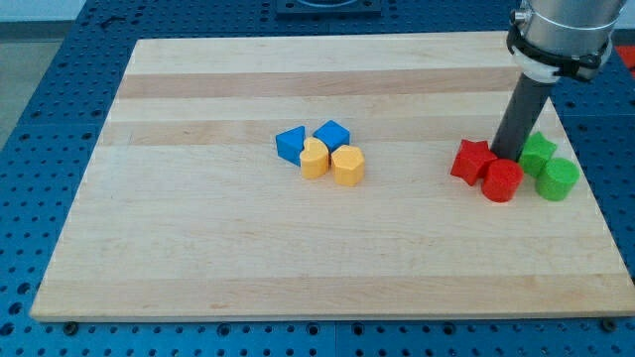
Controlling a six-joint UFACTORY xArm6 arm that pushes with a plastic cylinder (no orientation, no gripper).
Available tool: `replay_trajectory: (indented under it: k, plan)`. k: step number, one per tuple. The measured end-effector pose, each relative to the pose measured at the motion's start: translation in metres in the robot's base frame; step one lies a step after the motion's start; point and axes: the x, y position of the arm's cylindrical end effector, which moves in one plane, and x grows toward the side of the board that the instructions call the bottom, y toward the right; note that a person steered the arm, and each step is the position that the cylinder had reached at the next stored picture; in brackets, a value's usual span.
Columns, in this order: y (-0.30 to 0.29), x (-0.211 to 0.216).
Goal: Move the green circle to the bottom right
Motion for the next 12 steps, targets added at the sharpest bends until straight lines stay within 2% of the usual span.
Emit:
replay_trajectory:
  k: [1,2,4,5,7,9,10,11,12]
  plan:
    - [-0.006,-0.043]
    - [-0.004,-0.043]
    - [0.064,-0.043]
    - [0.064,-0.043]
    - [0.064,0.045]
    - [0.064,0.056]
    - [0.063,0.104]
    - [0.063,0.105]
    - [0.055,0.130]
